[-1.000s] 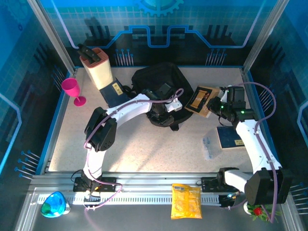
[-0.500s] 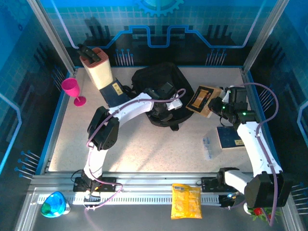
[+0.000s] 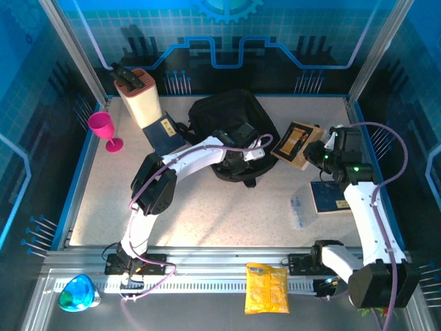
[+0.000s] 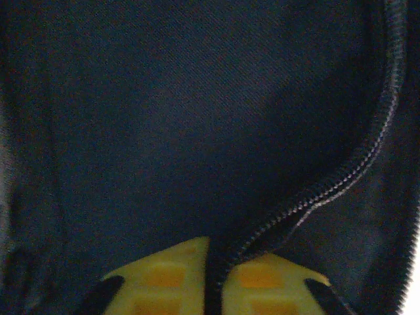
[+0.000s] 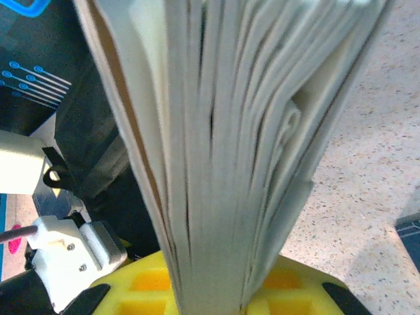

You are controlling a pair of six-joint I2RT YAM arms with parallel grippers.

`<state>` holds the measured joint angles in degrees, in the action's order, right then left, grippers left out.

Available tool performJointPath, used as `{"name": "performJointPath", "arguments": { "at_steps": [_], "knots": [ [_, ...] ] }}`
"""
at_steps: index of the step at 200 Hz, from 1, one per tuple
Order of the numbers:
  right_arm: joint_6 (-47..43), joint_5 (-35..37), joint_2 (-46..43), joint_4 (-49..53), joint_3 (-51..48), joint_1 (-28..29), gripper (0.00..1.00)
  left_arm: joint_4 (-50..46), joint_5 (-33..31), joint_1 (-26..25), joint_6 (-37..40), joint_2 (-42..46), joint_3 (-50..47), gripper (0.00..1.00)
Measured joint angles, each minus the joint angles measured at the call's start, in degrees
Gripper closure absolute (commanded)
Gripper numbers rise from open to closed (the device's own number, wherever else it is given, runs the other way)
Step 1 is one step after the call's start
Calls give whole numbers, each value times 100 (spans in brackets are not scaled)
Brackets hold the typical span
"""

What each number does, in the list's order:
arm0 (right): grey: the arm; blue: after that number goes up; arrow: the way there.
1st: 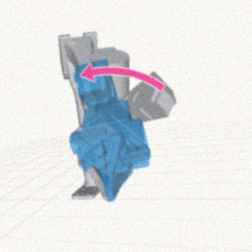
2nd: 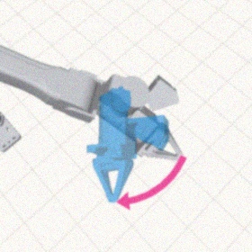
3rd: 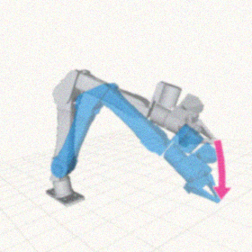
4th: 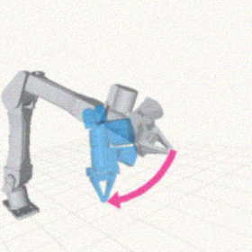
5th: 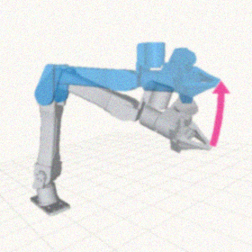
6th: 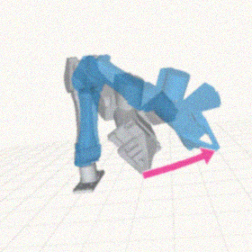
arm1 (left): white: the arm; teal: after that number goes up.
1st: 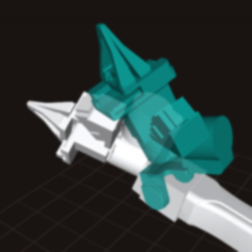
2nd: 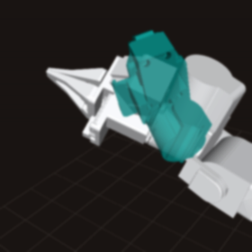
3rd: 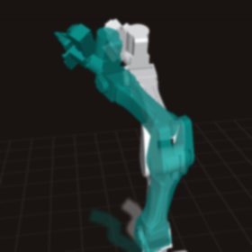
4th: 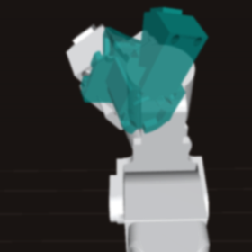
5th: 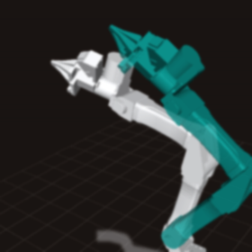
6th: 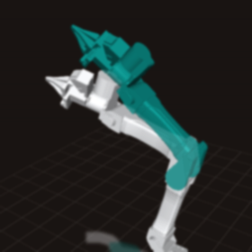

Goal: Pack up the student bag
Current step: Open the student bag at the center of the table.

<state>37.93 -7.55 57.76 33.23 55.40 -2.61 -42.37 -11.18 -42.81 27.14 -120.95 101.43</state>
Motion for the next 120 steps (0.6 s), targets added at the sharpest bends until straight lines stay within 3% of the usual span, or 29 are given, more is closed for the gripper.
{"name": "performJointPath", "arguments": {
  "at_steps": [70,120],
  "knots": [
    [308,278,-848,463,15,-363,84,1502,-564,142,-1108,1222,-846,100],
    [1045,-538,-833,164,-238,-313,84,2857,-741,192,-1818,1884,-1561,100]
  ]
}}
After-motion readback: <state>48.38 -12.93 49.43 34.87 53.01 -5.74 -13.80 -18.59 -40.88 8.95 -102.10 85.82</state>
